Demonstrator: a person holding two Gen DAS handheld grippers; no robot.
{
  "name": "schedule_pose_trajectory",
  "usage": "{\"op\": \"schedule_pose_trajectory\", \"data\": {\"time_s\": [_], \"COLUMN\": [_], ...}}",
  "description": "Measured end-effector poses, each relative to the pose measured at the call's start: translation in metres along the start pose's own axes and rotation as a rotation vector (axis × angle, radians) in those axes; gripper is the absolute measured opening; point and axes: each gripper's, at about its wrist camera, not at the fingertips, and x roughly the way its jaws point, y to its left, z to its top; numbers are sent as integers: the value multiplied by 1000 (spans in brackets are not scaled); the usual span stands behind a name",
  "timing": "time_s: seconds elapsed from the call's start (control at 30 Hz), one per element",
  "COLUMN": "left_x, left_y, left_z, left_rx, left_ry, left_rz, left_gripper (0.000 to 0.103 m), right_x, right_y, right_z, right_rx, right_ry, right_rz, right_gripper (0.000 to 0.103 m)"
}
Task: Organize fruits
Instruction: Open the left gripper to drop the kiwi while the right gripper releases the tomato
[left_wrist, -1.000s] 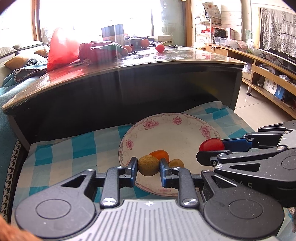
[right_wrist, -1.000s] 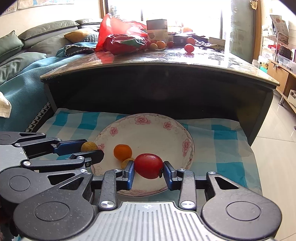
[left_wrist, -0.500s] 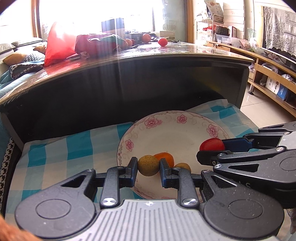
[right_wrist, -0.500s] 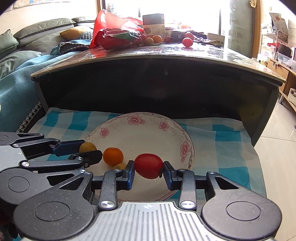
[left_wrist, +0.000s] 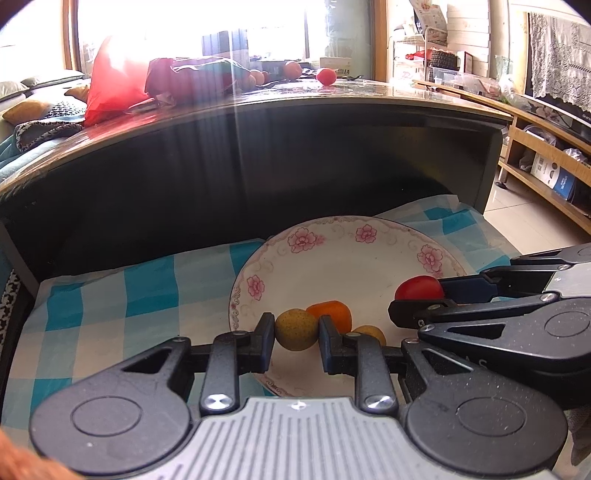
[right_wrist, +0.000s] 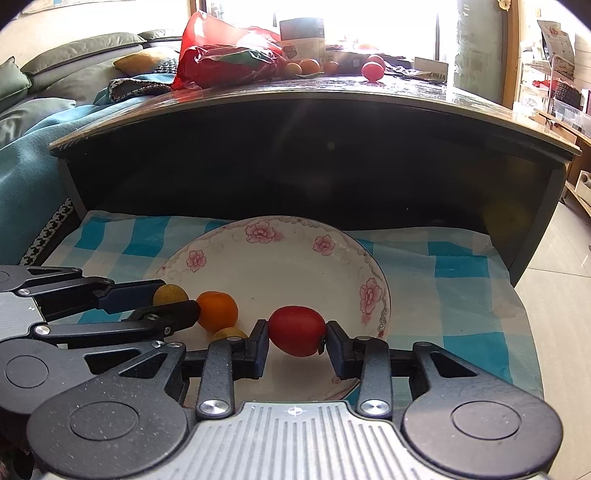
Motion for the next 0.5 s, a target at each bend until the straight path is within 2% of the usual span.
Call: {"op": "schedule_pose_trajectory", "data": {"time_s": [0.5], "left_x": [0], "left_y": [-2], "left_z": [2], "left_rx": [-3], "left_ry": [-12], "left_rz": [-30], "left_gripper": [36], "right_x": [2], "right_y": [-6], "right_z": [0], "right_rx": [17], "right_ry": [-6], "right_rz": [-20], "right_gripper": [33]}}
